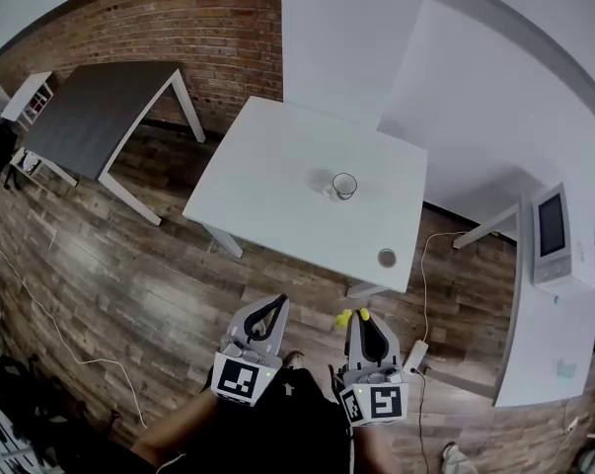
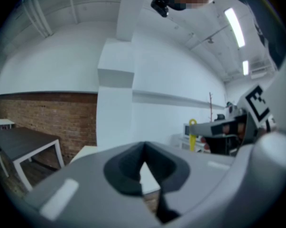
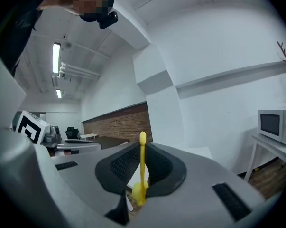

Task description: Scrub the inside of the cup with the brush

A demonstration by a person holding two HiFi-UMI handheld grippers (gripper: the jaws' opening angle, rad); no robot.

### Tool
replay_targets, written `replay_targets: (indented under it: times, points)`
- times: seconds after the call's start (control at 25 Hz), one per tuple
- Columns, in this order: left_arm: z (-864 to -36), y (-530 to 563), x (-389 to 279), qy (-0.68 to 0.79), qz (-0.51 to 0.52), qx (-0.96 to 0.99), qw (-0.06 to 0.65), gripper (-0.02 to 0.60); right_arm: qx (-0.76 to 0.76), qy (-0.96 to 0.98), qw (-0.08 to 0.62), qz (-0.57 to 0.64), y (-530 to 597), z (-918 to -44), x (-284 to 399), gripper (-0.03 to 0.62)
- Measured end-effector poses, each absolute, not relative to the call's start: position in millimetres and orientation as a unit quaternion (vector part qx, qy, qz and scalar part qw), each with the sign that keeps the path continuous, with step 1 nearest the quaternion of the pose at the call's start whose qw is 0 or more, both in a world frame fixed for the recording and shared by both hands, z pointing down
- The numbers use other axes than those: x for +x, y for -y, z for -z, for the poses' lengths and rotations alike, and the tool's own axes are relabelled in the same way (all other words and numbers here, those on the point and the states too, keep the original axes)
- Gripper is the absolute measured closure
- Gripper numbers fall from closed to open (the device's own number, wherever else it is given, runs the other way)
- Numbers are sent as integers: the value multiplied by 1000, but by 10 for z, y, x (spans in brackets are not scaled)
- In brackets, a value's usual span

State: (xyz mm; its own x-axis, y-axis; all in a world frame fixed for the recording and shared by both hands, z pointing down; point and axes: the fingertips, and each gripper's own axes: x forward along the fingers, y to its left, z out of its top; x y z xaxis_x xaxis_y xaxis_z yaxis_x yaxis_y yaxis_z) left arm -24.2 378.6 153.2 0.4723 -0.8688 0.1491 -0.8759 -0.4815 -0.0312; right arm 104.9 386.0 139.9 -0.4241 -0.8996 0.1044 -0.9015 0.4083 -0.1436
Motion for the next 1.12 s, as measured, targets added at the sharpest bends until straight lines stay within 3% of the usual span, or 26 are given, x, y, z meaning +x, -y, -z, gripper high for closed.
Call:
replay_targets:
  times: [0.6,1.12]
  points:
    - [-1838,-2136,-539,479,-85,873,33,578,567,821,-12,-65,-2379,-1317,820,563]
    - [-2527,-1126,-567,405,-128,904,53,578,617,781,11,-93,-1315,-1829,808,564]
